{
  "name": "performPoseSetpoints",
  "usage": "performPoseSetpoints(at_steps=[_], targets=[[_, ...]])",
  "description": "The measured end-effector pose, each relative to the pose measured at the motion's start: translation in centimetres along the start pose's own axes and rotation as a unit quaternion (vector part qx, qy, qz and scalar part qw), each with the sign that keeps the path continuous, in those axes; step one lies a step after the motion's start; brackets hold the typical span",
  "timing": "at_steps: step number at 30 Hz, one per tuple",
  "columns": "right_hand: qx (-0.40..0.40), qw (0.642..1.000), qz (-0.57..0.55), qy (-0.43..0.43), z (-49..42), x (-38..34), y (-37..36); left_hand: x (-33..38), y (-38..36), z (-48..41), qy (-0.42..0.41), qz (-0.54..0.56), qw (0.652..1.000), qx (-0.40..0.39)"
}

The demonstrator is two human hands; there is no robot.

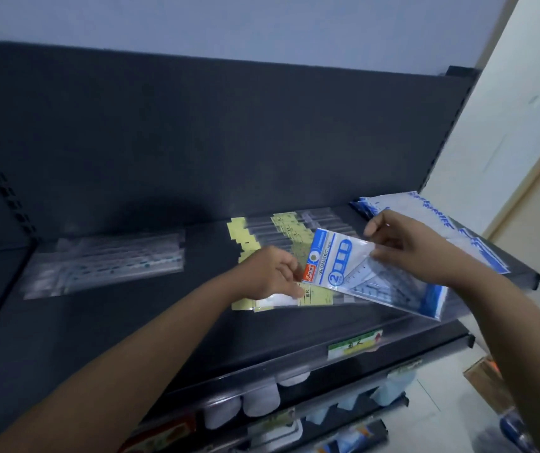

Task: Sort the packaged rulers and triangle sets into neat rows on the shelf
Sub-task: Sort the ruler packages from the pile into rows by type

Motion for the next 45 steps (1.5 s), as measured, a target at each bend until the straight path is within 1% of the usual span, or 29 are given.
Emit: performPoseSetpoints(at_steps=[5, 8, 10, 12, 15, 16, 19, 21, 23, 25, 27, 28, 30, 32, 34, 36, 39, 42, 45], targets=[[-0.004, 0.999, -0.014, 0.031, -1.6, 4.5, 2.2, 1.6, -2.4, -1.8, 0.005, -0.058, 0.996, 0.073], [-0.032, 0.998, -0.015, 0.060, -2.5, 6.7, 3.0, 2.2, -3.6, -1.8, 0.040, -0.080, 0.990, 0.113], [-0.047, 0.995, 0.003, 0.087, -3.0, 7.8, 3.4, 2.7, -4.0, -1.5, 0.069, -0.096, 0.983, 0.138], [-0.054, 0.992, 0.023, 0.109, -3.5, 8.6, 3.9, 3.6, -3.9, -1.1, 0.085, -0.118, 0.973, 0.180], [-0.088, 0.987, 0.031, 0.131, -4.0, 9.2, 4.9, 6.2, -3.7, -1.1, 0.064, -0.095, 0.957, 0.265], [-0.101, 0.985, 0.029, 0.139, -4.1, 9.3, 5.2, 7.4, -4.0, -1.5, 0.049, -0.098, 0.955, 0.276], [-0.136, 0.979, -0.006, 0.154, -4.5, 9.3, 5.9, 10.8, -5.2, -4.2, 0.018, -0.134, 0.960, 0.245], [-0.138, 0.978, -0.019, 0.159, -4.7, 9.5, 6.4, 12.1, -6.1, -6.6, 0.011, -0.137, 0.967, 0.217], [-0.128, 0.981, -0.014, 0.147, -4.7, 10.6, 7.4, 12.6, -7.0, -9.0, 0.004, -0.115, 0.974, 0.194], [-0.130, 0.984, 0.033, 0.115, -4.7, 12.8, 8.6, 12.7, -7.8, -10.9, 0.006, -0.091, 0.980, 0.174], [-0.139, 0.977, 0.134, 0.091, -4.5, 15.4, 10.2, 12.8, -8.5, -12.4, 0.004, -0.077, 0.982, 0.174], [-0.139, 0.973, 0.166, 0.082, -4.4, 16.6, 11.2, 13.0, -8.9, -13.1, 0.000, -0.064, 0.982, 0.176], [-0.144, 0.973, 0.168, 0.062, -4.2, 18.7, 13.2, 13.5, -10.0, -14.7, 0.002, -0.035, 0.984, 0.174], [-0.166, 0.970, 0.173, 0.048, -4.4, 20.7, 14.6, 14.2, -11.6, -16.5, 0.028, -0.024, 0.987, 0.155], [-0.195, 0.961, 0.196, 0.034, -4.6, 22.9, 15.3, 14.5, -13.4, -18.3, 0.053, -0.051, 0.989, 0.132], [-0.216, 0.954, 0.207, 0.024, -4.8, 25.1, 15.3, 14.6, -15.2, -19.4, 0.074, -0.108, 0.985, 0.112], [-0.230, 0.953, 0.191, 0.048, -5.3, 27.5, 15.0, 14.3, -17.0, -20.1, 0.100, -0.177, 0.972, 0.120], [-0.219, 0.959, 0.156, 0.084, -5.8, 28.5, 15.2, 14.5, -17.4, -19.6, 0.138, -0.180, 0.960, 0.166], [-0.220, 0.955, 0.146, 0.136, -6.1, 28.0, 15.1, 15.6, -17.3, -18.7, 0.144, -0.237, 0.940, 0.198]])
Point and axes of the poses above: each hand's wrist, its own z-axis away from the middle knuckle, its own y-axis out of the back of the hand, x = y × z, the point moved 4 cm from there along -z, towards the middle knuckle, and after that the axes turned 1 degree about -y, right-handed, at the moved point
